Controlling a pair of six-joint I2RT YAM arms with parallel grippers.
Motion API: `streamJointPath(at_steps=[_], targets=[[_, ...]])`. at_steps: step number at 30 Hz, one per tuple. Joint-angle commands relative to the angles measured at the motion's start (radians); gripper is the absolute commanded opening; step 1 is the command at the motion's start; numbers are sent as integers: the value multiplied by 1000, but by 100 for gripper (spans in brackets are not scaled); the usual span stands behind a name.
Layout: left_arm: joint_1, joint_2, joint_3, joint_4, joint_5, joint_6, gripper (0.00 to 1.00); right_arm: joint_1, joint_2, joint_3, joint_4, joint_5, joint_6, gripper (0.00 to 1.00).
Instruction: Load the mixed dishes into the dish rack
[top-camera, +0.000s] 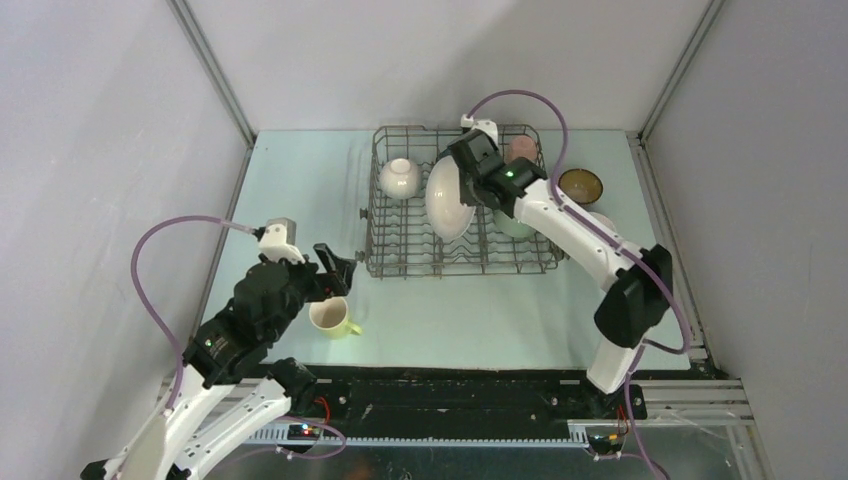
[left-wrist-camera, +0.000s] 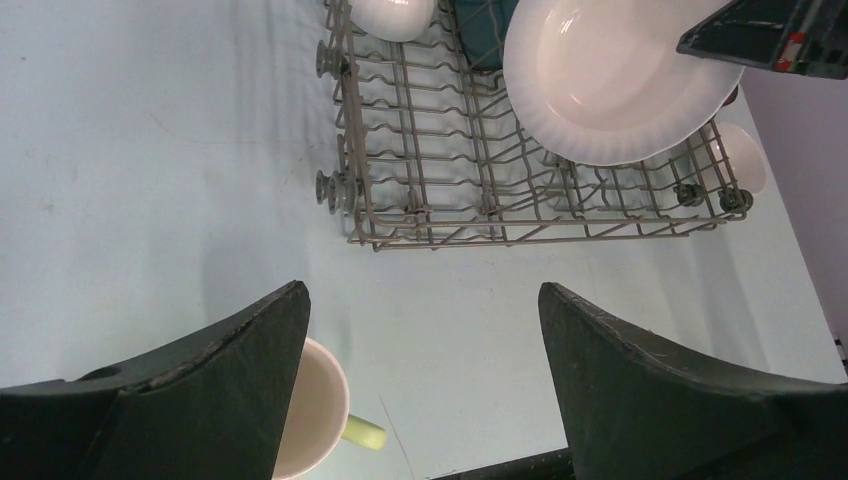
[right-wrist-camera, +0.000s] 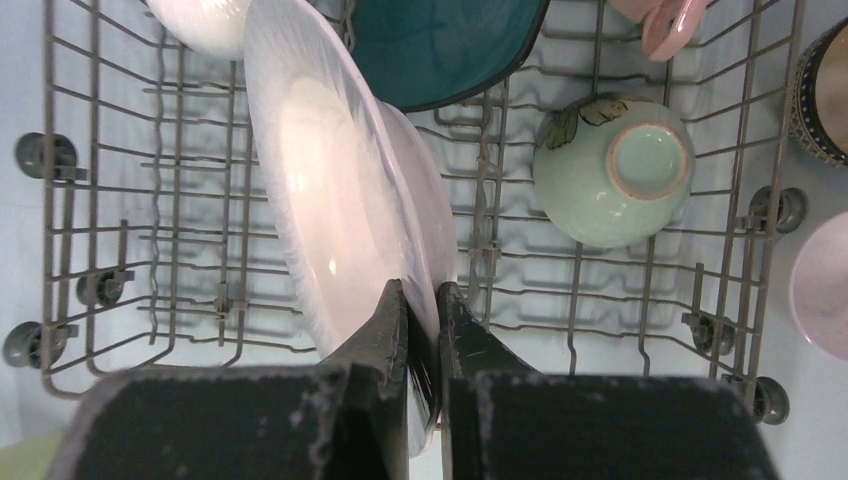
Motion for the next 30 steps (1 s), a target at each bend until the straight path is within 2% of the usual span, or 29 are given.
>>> streamJointPath(at_steps=[1,11,25,30], targets=[[6,-21,3,-21,-32,11,91,12,24,117,-64,127,78,0],[6,-21,-19,-19,-23,19,91,-22,-124,-79,30,164,90,0],[6,-3,-28,-9,-9,15,91,12,6,-56,-9,221,172,0],[7,4,-34,1,-10,15,92,32,40,-56,-10,173,174,0]])
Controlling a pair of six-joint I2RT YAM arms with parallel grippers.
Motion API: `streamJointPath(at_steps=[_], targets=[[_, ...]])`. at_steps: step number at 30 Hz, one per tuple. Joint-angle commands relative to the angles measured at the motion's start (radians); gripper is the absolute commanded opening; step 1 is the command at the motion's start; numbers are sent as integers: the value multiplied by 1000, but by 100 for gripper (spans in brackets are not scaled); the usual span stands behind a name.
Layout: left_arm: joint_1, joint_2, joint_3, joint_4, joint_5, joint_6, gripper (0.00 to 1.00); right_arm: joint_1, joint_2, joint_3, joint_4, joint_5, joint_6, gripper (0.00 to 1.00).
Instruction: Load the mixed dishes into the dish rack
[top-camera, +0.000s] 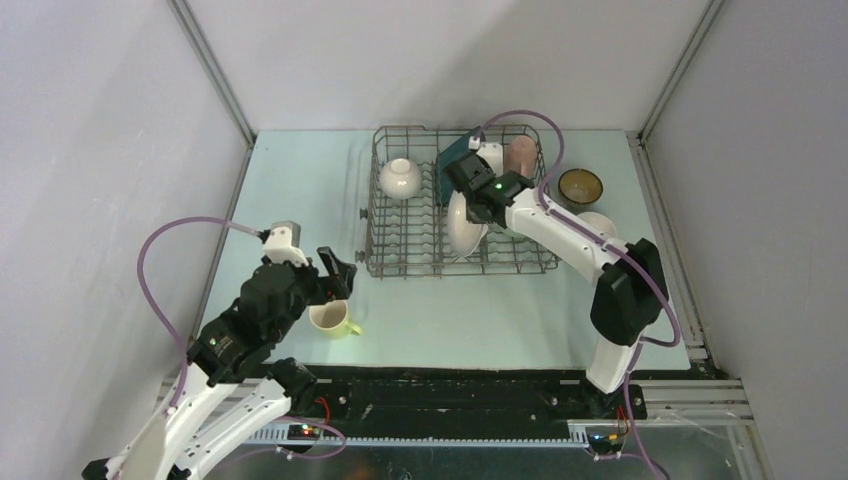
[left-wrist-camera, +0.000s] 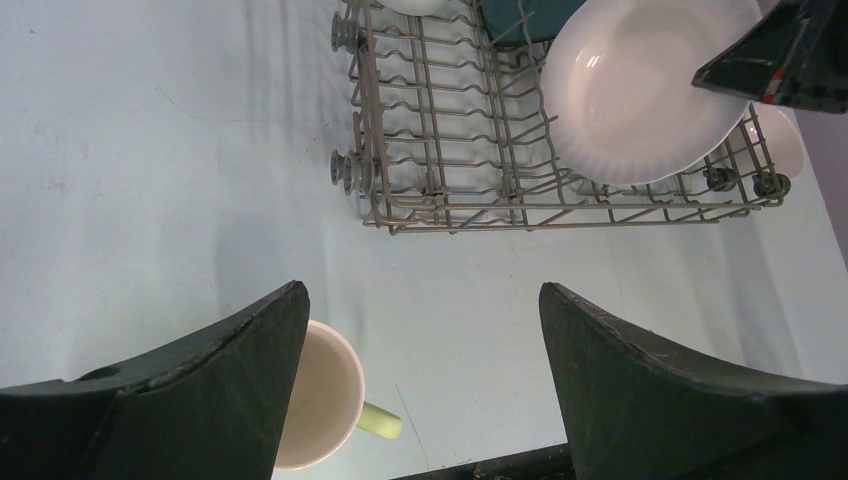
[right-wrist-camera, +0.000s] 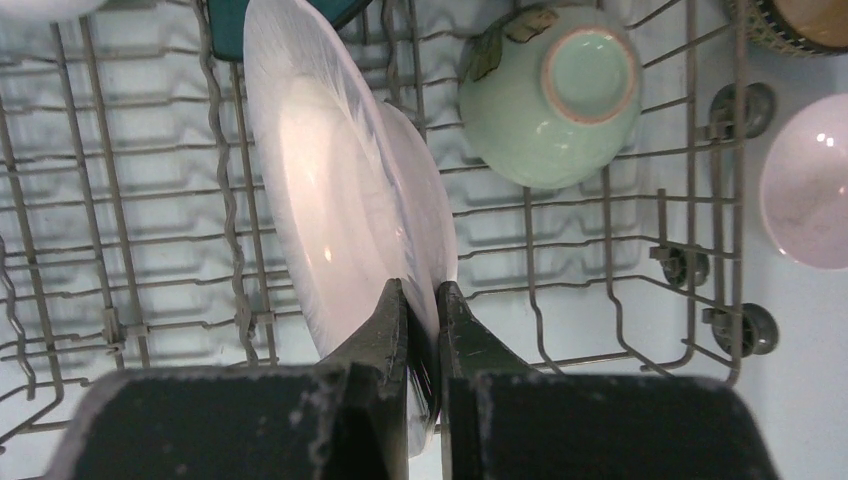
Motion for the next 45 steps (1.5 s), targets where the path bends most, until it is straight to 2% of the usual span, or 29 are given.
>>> streamJointPath(at_steps=[1,7,12,14,15,16,17,18,21,23,29,45], targets=[[6,13,-6,33,4,15,92,22,6,40,58,-10,34,0],[6,40,-6,42,16,24,92,11,-9,-4,131,-133,22,7],[7,52,-1,31,6,26,96,-17,3,-20,120,-154,40,17],[6,53,1,19,1,24,99,-29,-1,-29,123,-171,45,25],[6,54,2,18,-1,23,99,-34,-9,-38,125,-183,46,35],[6,54,2,18,0,25,100,-41,-20,-44,137,-193,43,37],[6,55,2,18,0,25,100,-43,-26,-56,145,-196,42,46],[6,56,2,19,1,26,100,-46,-41,-61,160,-202,36,48],[7,61,4,20,5,25,100,-50,-67,-83,182,-210,21,68],[7,63,3,20,8,25,100,-52,-81,-86,187,-209,13,75],[6,65,-3,9,5,23,100,-69,-115,-102,200,-240,-16,78],[7,73,-19,17,12,22,100,-120,-98,-152,223,-315,2,77]])
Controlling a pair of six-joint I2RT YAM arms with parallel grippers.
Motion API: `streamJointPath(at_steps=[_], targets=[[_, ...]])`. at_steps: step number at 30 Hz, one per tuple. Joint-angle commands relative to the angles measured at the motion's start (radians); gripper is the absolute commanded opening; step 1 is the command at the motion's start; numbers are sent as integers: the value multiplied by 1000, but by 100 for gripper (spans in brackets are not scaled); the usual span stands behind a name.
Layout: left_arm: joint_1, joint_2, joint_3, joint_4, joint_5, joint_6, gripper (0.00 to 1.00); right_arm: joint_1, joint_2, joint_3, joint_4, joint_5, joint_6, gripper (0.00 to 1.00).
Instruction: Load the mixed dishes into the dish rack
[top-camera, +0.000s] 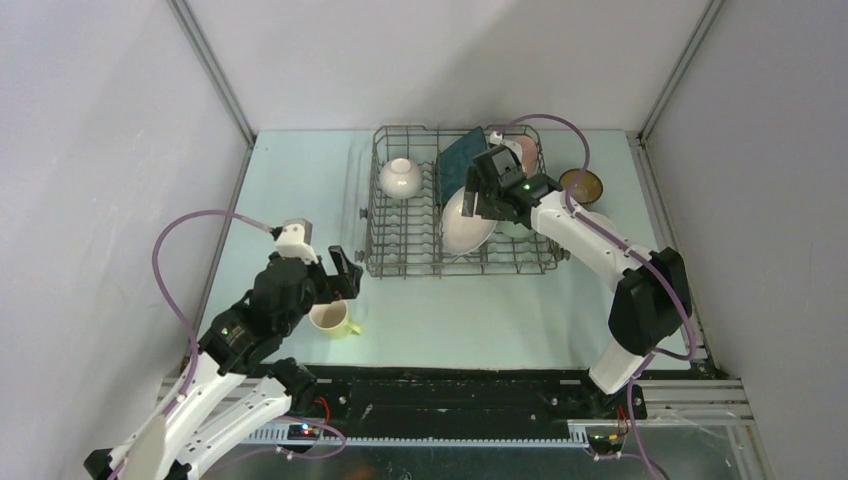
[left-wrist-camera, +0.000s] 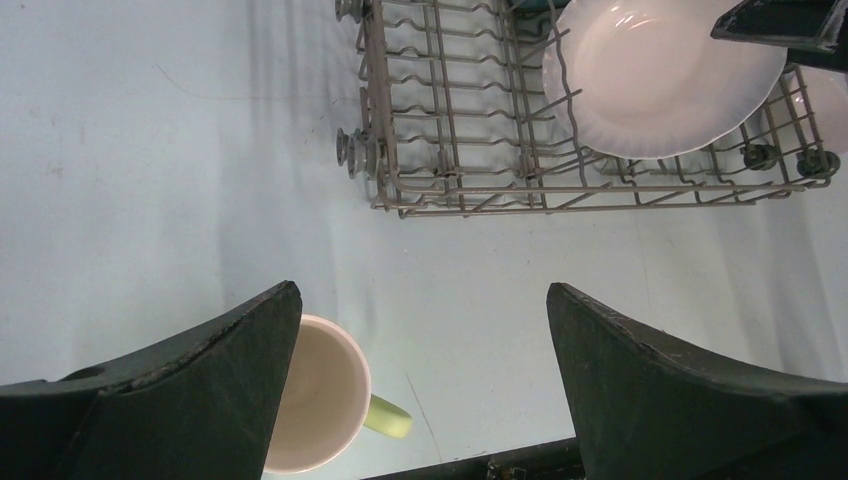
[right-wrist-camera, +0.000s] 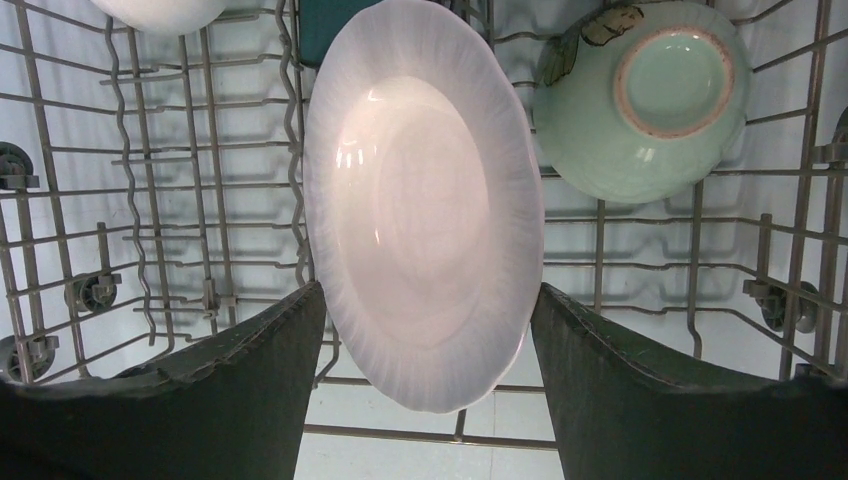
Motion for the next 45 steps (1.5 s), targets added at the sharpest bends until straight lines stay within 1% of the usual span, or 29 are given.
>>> streamJointPath(at_steps=[1,8,15,17,18,20,23,24,25,27,28,29,30,31,33,40,45], targets=[[6,12,-11,12,5,14,100,-21,-9,-14,44,-46,8,77],[7,18,-16,15,-5,17,100,-55,30,-26,64,-86,19,76],[7,23,-23,16,-3,16,100,-62,28,-39,88,-107,-14,74],[7,22,-24,19,-3,16,100,-60,22,-43,100,-120,-30,70],[6,22,-23,20,-2,16,100,-56,14,-43,109,-121,-39,66],[6,24,-22,21,-2,18,100,-37,5,-44,117,-93,-54,60],[6,28,-23,26,-4,20,100,17,-4,-41,124,-7,-65,52],[7,30,-23,27,-5,20,100,24,-5,-37,120,13,-63,45],[7,31,-21,27,-6,20,100,35,-6,-31,119,20,-62,41],[7,30,-22,25,-6,21,100,50,-6,-21,114,39,-58,25],[7,29,-23,25,-5,21,100,55,-6,-17,107,58,-57,22],[7,27,-23,26,-5,21,100,65,-7,-6,99,68,-58,16],[7,26,-24,26,-4,23,100,70,-8,6,94,85,-58,14],[6,25,-24,27,-5,23,100,78,-10,11,86,89,-59,7],[7,23,-25,28,-11,26,100,84,-14,29,76,83,-57,0],[6,20,-31,34,1,1,100,128,-20,71,63,69,-68,0],[7,15,-67,101,46,-38,100,142,17,70,61,22,-74,0]])
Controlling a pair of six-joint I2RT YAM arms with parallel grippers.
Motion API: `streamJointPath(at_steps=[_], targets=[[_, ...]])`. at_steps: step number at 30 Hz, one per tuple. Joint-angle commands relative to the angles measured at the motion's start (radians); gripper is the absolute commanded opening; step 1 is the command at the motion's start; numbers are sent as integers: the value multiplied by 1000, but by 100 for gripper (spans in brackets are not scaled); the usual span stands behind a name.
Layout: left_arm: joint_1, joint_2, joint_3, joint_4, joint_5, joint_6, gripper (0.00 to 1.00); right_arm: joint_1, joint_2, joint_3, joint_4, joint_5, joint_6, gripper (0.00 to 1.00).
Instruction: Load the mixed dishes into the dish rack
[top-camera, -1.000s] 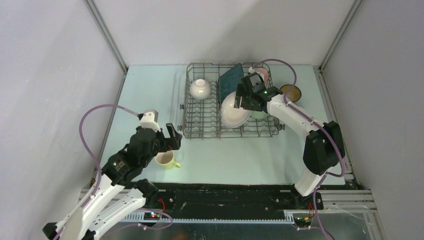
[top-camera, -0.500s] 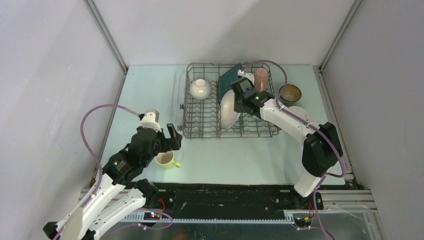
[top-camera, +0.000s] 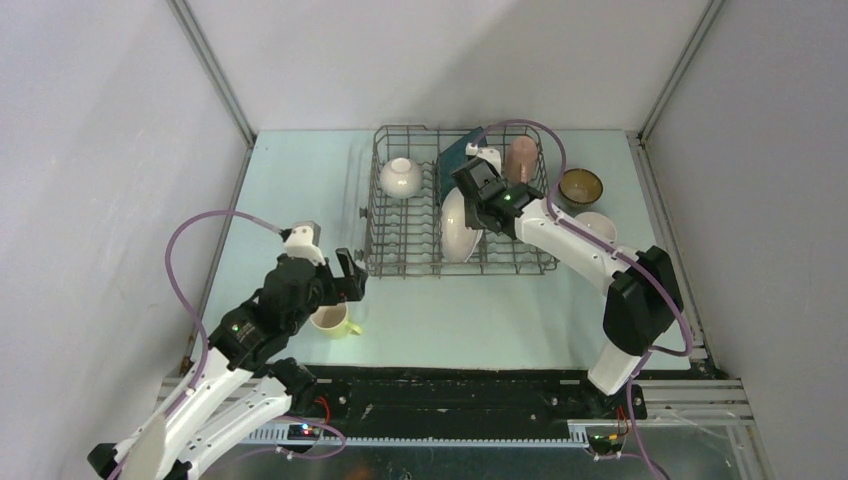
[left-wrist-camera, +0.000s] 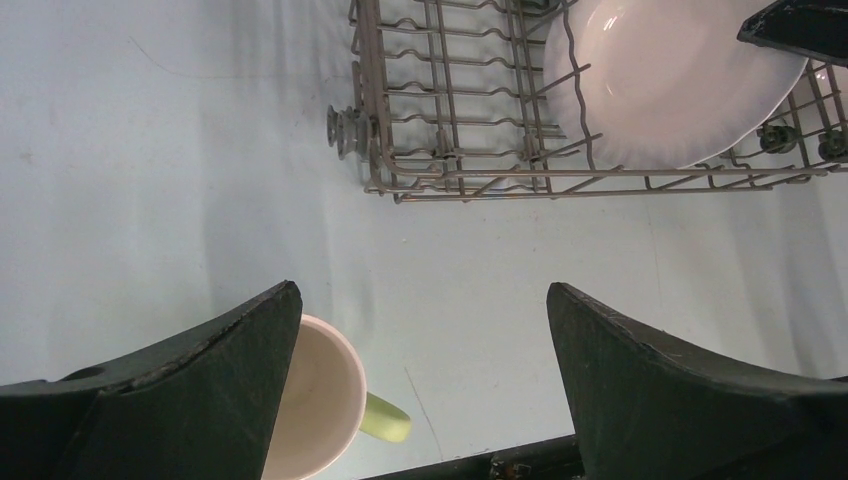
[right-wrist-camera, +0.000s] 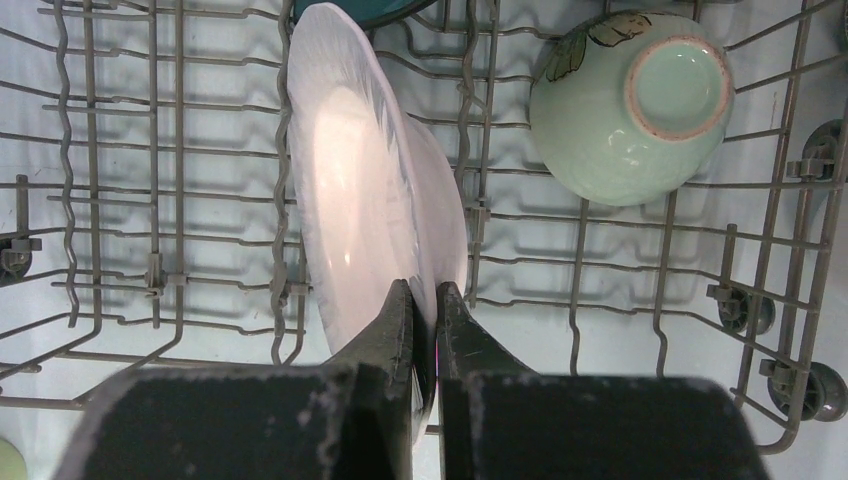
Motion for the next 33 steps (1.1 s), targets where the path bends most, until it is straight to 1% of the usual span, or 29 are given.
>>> streamJointPath(at_steps=[1,4,6,10,12,16,19,24,26,29,33], targets=[[8,0,-25,83,33,-43,100,35,4,71,71,-108,8,0],[28,7,-59,146,61,-77,100,35,27,52,70,-149,10,0],[61,12,-81,185,125,-90,100,35,36,38,76,-174,11,0],[115,26,-82,215,140,-95,100,36,31,18,84,-187,1,0],[149,36,-76,234,153,-96,100,34,23,11,89,-190,-12,0],[260,71,-90,317,207,-115,100,33,8,6,98,-202,-34,0],[302,93,-95,372,197,-125,100,26,0,5,100,-226,-37,0],[340,133,-153,529,155,-146,100,9,-44,-18,134,-258,-32,0],[343,172,-166,580,150,-149,100,7,-56,-18,143,-259,-43,0],[344,281,-157,645,221,-143,100,4,-63,-11,147,-272,-49,0],[344,404,-102,675,265,-109,94,3,-49,4,143,-301,-12,0]])
